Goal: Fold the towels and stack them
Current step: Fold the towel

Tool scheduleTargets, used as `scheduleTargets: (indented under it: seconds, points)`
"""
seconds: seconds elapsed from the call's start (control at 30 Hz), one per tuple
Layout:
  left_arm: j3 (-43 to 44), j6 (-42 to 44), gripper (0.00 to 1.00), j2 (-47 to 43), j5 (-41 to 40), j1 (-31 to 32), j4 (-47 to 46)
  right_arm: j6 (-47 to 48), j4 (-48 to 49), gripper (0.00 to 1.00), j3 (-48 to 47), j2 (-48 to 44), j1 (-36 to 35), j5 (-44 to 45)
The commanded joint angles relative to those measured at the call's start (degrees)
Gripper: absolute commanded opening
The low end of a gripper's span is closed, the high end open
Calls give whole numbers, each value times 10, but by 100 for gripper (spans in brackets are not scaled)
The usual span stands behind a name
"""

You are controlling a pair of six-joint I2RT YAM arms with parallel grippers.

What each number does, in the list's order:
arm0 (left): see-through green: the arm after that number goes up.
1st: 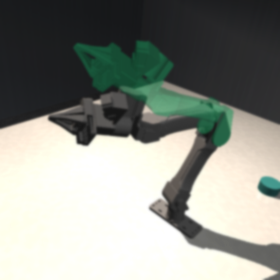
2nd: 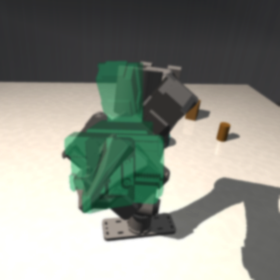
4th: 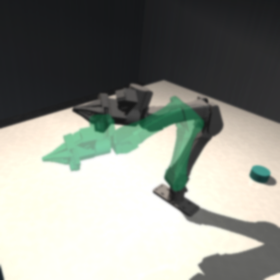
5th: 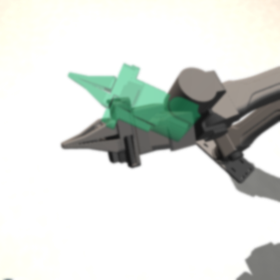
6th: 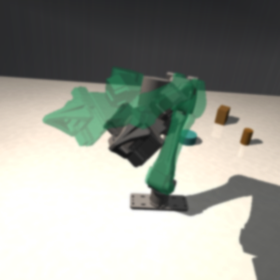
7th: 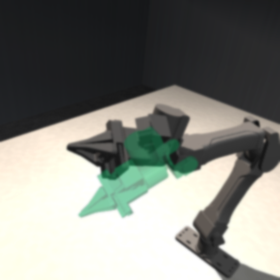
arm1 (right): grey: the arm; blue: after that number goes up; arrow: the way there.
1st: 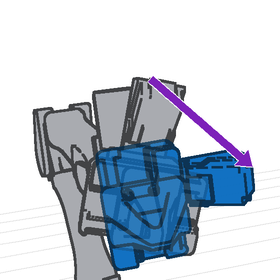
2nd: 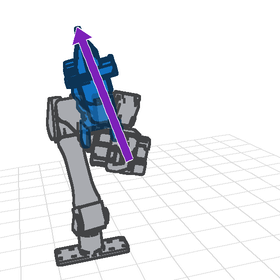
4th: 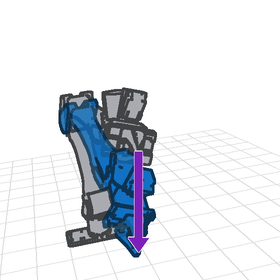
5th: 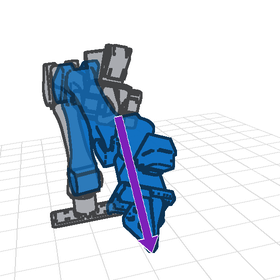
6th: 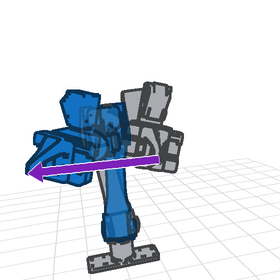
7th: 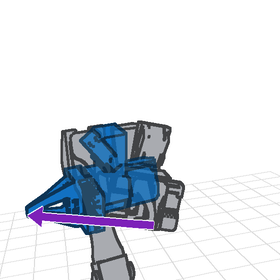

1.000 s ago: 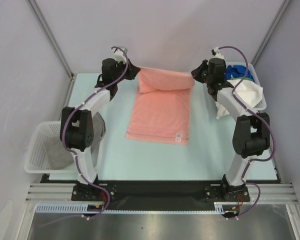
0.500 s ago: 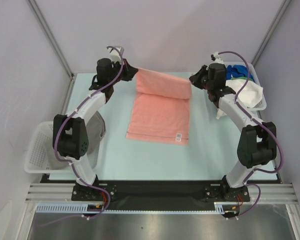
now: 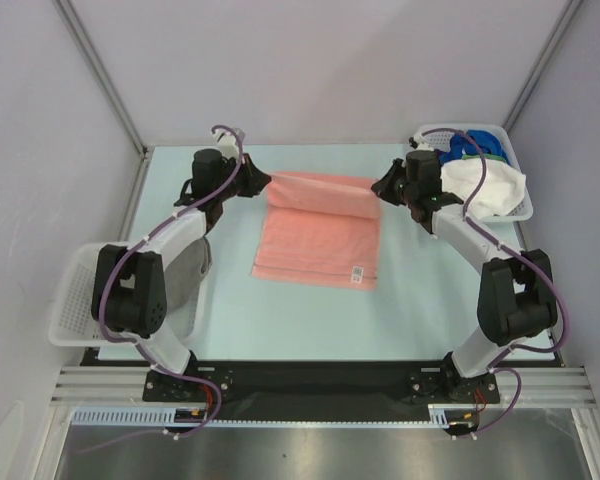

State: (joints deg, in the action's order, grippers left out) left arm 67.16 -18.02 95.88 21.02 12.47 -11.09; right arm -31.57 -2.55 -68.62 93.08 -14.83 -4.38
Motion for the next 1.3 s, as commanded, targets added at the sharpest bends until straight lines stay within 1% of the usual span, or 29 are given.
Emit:
scheduleTargets:
  seconds: [0.0,0.1,0.13,0.27,0.33,0.37,0.43,0.57,0.7,0.83,0.97,1.0,1.13,1.27]
  points:
    - [-47,-38,11,-50,-36,-12,-36,-2,-17,0,39,-32,-17,16]
    - [-97,-55,15,-67,-55,10,-31,-23,-3,0,96,-40,-22,10]
    - [-123,-59,17,-71,-86,17,-25,-36,16,0,129,-46,-24,-3]
    - [-188,-100,19,-73,-100,37,-42,-42,41,2,173,-55,-41,-7]
    - [-214,-109,23,-75,-110,45,-59,-42,42,1,188,-60,-48,1]
    - [-239,-113,24,-76,-112,54,-69,-44,41,1,195,-66,-50,4]
    - [-260,-117,24,-76,-112,58,-86,-45,44,1,217,-73,-51,5]
    - [-301,-126,18,-89,-118,63,-98,-46,45,1,248,-97,-58,4]
    - [-319,-124,18,-110,-126,63,-101,-45,39,1,270,-129,-64,13]
    - [-323,-117,16,-131,-140,63,-91,-45,28,1,274,-147,-71,21]
    - [-321,-106,15,-158,-153,63,-69,-47,27,1,272,-166,-77,28]
    - [-322,-105,15,-174,-157,63,-62,-48,8,1,272,-170,-78,30]
    - [-329,-94,15,-212,-178,63,-40,-53,-8,1,267,-195,-87,39]
    - [-333,-90,15,-235,-179,63,-22,-56,-19,2,273,-214,-100,44]
